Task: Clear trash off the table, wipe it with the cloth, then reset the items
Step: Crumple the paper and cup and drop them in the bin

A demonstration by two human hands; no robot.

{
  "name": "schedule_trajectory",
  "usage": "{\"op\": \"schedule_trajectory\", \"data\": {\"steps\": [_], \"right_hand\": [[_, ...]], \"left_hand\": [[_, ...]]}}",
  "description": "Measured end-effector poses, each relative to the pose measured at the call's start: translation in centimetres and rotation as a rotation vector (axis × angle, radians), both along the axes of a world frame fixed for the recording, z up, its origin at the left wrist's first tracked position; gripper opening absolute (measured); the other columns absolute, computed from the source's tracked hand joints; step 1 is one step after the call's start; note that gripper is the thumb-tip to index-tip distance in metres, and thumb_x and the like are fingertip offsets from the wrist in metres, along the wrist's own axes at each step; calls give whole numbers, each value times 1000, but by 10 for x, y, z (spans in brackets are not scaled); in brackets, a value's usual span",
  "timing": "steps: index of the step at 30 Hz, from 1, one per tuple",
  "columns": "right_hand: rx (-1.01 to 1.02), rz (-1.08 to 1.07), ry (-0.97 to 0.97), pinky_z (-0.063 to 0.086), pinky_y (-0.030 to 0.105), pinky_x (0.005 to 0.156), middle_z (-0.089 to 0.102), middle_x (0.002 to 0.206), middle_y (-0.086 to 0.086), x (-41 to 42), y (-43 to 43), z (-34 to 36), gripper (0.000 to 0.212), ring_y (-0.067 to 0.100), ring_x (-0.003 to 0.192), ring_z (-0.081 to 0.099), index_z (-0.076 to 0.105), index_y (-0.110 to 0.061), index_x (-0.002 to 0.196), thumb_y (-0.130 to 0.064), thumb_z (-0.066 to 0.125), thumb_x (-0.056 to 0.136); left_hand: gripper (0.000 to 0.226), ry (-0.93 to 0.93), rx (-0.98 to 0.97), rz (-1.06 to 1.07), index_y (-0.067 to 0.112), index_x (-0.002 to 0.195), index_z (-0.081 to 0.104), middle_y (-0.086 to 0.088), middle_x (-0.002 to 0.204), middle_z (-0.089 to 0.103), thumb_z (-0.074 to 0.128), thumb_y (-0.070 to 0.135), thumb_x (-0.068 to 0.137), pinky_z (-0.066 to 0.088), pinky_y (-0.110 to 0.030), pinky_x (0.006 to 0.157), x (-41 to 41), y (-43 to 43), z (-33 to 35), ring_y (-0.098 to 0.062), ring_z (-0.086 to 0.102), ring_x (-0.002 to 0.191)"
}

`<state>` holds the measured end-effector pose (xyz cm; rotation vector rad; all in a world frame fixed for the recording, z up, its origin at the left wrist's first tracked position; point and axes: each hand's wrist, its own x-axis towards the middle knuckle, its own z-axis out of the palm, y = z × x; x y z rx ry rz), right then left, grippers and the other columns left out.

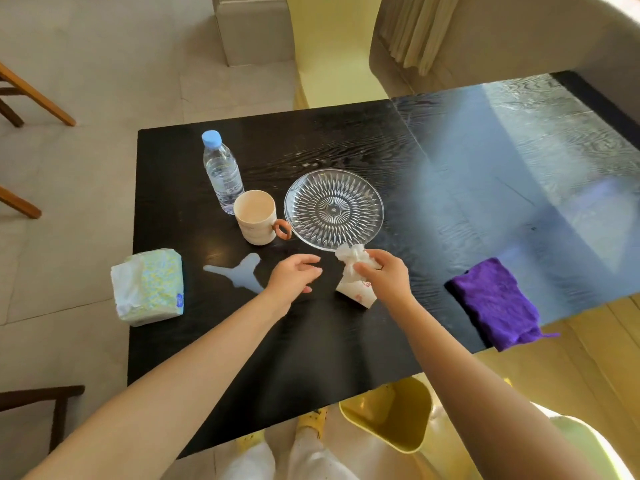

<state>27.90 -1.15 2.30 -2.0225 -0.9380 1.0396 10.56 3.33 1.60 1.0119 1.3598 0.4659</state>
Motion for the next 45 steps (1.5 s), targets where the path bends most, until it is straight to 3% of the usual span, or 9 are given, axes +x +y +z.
{"op": "schedule_trajectory", "data": {"steps": [7, 10, 15, 19, 23, 26, 31, 38, 45], "right_hand": [[-112, -156, -67, 47, 29, 72, 68, 100, 2, 38, -20, -26, 35, 18, 90, 62, 68, -17, 110, -16, 64, 75], [-149, -144, -59, 45, 28, 74, 69, 105, 3, 43, -29, -39, 35, 18, 94, 61, 68, -17, 112, -17, 64, 77], [-150, -93, 9, 53, 35, 87, 69, 106, 3, 50, -33, -46, 38, 18, 97, 63, 67, -15, 115, -17, 65, 77], [-75, -78, 56, 49, 27, 76, 69, 94, -2, 52, -30, -37, 32, 17, 92, 65, 68, -17, 109, -17, 64, 77], [79, -46, -29, 42, 13, 72, 66, 93, -10, 45, -20, -20, 32, 11, 92, 62, 67, -19, 111, -16, 64, 79], [261, 189, -226, 39, 7, 75, 61, 104, -3, 26, -14, -10, 32, 10, 93, 54, 66, -15, 114, -9, 65, 82], [195, 693, -538, 50, 36, 70, 50, 116, 10, -6, -15, -22, 36, 25, 94, 54, 56, -14, 122, -8, 57, 86], [261, 812, -972, 47, 39, 82, 68, 102, 4, -10, -21, -32, 21, 27, 94, 59, 70, -12, 93, -24, 72, 76], [13, 1017, -877, 8, 47, 114, 55, 132, -2, -3, -23, -33, 49, 23, 128, 35, 51, -20, 132, -49, 36, 95]], "left_hand": [[35, 189, -231, -142, 15, 129, 48, -10, 85, 64, 51, 17, 93, 52, -23, 43, 59, -21, -44, -17, 63, 59], [26, 158, -240, -36, 7, 117, 54, -15, 98, 66, 46, 18, 94, 60, -33, 61, 73, -25, -59, -22, 68, 71], [17, 306, 106, -110, 9, 92, 59, -9, 99, 64, 49, 24, 93, 56, -42, 79, 66, -24, -57, -22, 67, 82], [24, 531, 520, -245, 1, 107, 60, -6, 137, 50, 50, 18, 93, 46, -33, 91, 44, -27, -51, -24, 52, 119], [28, 583, 655, -351, 6, 118, 56, -2, 137, 49, 54, 13, 91, 53, -36, 85, 28, -38, -53, -23, 54, 115], [31, 515, 589, -291, 16, 114, 51, 1, 123, 56, 62, 19, 86, 53, -34, 77, 23, -50, -58, -20, 59, 104], [67, 429, 529, -191, 22, 135, 28, 4, 119, 60, 69, 26, 81, 55, -38, 77, 22, -56, -58, -17, 63, 97], [75, 383, 505, -199, 23, 140, 26, 5, 126, 58, 70, 22, 80, 53, -40, 87, 20, -53, -59, -16, 59, 108], [67, 344, 498, -202, 26, 136, 33, 8, 129, 56, 69, 17, 81, 52, -41, 90, 21, -55, -62, -16, 57, 113]]}}
